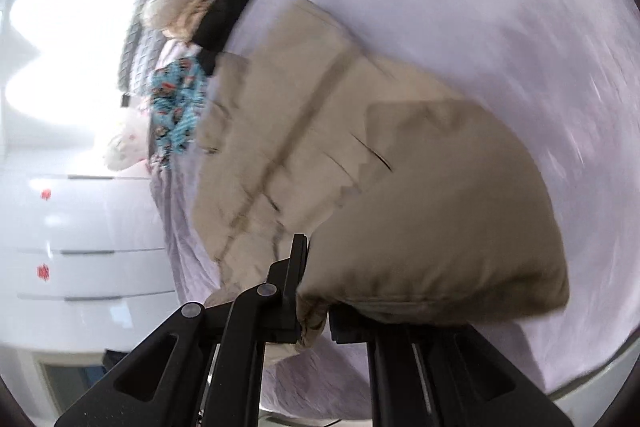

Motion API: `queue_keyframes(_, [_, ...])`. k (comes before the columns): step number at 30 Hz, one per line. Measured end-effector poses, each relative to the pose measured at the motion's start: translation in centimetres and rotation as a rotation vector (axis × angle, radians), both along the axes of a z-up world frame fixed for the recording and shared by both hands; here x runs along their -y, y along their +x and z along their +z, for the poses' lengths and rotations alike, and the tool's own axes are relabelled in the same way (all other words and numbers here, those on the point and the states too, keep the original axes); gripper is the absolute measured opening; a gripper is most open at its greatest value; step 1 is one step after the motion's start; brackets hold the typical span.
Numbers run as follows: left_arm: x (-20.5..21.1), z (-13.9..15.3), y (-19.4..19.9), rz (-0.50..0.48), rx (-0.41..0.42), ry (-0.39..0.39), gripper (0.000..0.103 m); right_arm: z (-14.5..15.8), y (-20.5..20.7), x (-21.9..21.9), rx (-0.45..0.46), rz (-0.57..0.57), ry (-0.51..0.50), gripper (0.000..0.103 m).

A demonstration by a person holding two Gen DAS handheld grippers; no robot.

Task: Fold large clothes
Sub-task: 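Lift the hem with both tools and fold it toward the collar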

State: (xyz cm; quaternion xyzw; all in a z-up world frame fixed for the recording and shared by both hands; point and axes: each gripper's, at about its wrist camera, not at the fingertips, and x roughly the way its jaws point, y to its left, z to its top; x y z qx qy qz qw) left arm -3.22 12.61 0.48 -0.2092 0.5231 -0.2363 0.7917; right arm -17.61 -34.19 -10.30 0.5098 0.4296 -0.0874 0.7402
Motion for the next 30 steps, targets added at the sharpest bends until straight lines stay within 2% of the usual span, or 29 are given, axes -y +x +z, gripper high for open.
queue_keyframes(3, [1.8,2.3,3.9,0.005,0.049,0.036,0.011,3.1,4.2,1.2,0.04,0.071,-0.061,0.01])
queue_keyframes(7, [4.3,3.6,8.9,0.047,0.074,0.103,0.011,6.2,10.8,3.1,0.078,0.166,-0.12,0.01])
queue_keyframes(10, [5.9,3.6,12.8,0.085,0.076,0.157,0.011,7.3,16.0,4.5,0.074,0.235,-0.168,0.01])
queue_keyframes(13, [7.5,2.3,16.3,0.115,0.073,0.228,0.011,7.1,21.8,6.0,0.057,0.287,-0.201,0.01])
queue_keyframes(17, [9.4,-1.3,20.5,0.129,0.051,0.306,0.011,4.3,26.8,7.3,0.012,0.297,-0.191,0.01])
queue_keyframes(21, [11.1,-6.3,24.2,0.116,0.01,0.383,0.011,-0.8,30.2,8.1,-0.054,0.266,-0.172,0.01])
queue_keyframes(26, [13.0,-11.2,27.5,0.068,-0.019,0.44,0.012,-5.6,33.1,8.7,-0.108,0.219,-0.164,0.01])
queue_keyframes(30, [13.4,-13.8,29.4,0.034,-0.034,0.447,0.012,-8.2,35.0,9.1,-0.124,0.209,-0.154,0.01])
